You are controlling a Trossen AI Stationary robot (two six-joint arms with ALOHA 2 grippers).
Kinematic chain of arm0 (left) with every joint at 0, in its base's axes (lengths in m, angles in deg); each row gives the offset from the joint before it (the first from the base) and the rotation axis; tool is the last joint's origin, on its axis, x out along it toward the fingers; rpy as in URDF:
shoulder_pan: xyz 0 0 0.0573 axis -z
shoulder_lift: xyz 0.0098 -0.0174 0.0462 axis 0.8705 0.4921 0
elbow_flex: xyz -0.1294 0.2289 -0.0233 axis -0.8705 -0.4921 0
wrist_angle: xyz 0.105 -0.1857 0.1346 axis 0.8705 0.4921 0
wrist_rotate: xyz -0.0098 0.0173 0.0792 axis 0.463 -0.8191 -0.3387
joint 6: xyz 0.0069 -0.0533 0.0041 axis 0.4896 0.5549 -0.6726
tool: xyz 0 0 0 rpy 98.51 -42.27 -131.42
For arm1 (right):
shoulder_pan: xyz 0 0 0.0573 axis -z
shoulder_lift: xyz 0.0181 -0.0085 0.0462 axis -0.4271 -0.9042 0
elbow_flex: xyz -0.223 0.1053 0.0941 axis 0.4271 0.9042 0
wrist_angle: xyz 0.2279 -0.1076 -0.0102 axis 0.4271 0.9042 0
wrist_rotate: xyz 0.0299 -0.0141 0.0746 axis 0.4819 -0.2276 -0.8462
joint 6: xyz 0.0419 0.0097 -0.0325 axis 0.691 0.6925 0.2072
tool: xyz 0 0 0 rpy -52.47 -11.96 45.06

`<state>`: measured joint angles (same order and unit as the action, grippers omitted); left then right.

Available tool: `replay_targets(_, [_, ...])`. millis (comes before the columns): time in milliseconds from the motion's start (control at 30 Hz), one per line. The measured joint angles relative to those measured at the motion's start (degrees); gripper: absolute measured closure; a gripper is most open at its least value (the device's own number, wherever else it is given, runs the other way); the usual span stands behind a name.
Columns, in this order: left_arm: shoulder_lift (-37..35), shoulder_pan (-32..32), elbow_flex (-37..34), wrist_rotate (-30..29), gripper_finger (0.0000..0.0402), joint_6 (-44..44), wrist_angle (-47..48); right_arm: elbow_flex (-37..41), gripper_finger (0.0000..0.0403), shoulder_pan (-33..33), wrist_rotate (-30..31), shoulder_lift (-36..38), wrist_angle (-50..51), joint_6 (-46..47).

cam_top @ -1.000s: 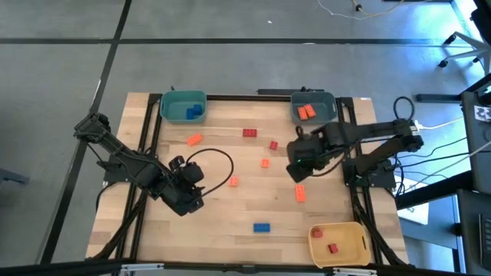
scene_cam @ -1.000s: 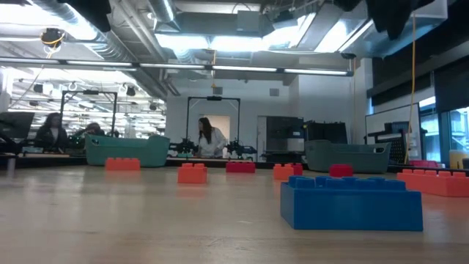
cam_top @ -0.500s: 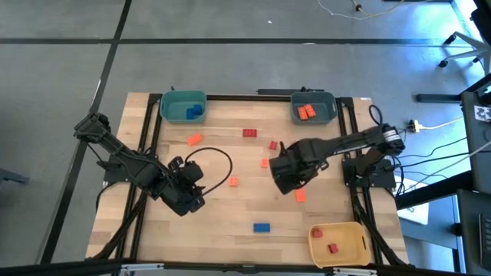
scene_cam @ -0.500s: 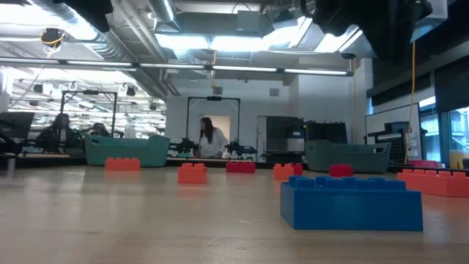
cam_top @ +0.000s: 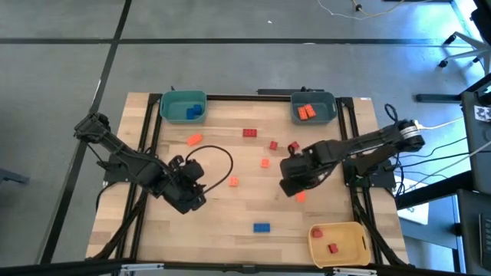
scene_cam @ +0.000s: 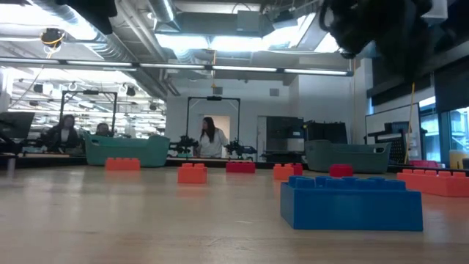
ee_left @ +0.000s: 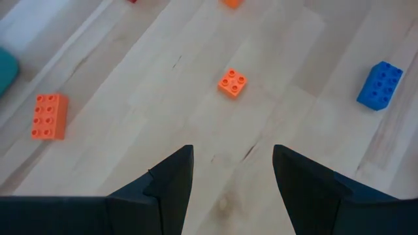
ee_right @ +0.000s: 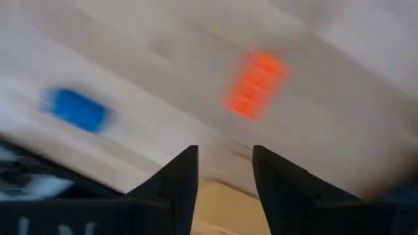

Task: Sort & place blocks by color
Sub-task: Put the orange game piece into the blue bin

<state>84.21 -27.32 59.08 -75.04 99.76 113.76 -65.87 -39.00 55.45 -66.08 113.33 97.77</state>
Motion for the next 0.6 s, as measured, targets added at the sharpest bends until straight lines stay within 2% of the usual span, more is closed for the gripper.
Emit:
replay_targets(100, [0.00, -0.74, 0.00, 0.05, 0.0198, -0.04, 0.00, 5.59, 0.0257, -0.09, -0.28, 1.35, -9.23, 2.62])
replay_targets(267, [0.00, -2.03, 0.00, 0.27, 0.0198, -0.04, -0.02, 11.60, 0.0257, 0.71, -0.16, 1.37, -9.15, 5.61])
replay_targets(400, [0.00, -2.82, 0.00, 0.34, 0.0198, -0.06, -0.02, 13.37, 0.0257, 1.19, 0.01, 1.37, -11.69, 8.34])
replay_targets(500, [0.00, -3.28, 0.00, 0.34, 0.0198, -0.07, -0.02, 14.05, 0.0257, 1.18, 0.81, 1.37, -11.53, 7.49])
replay_targets(600, [0.00, -3.61, 0.00, 0.32, 0.0198, -0.19, -0.02, 14.13, 0.0257, 1.20, 4.73, 1.37, -11.53, 2.79])
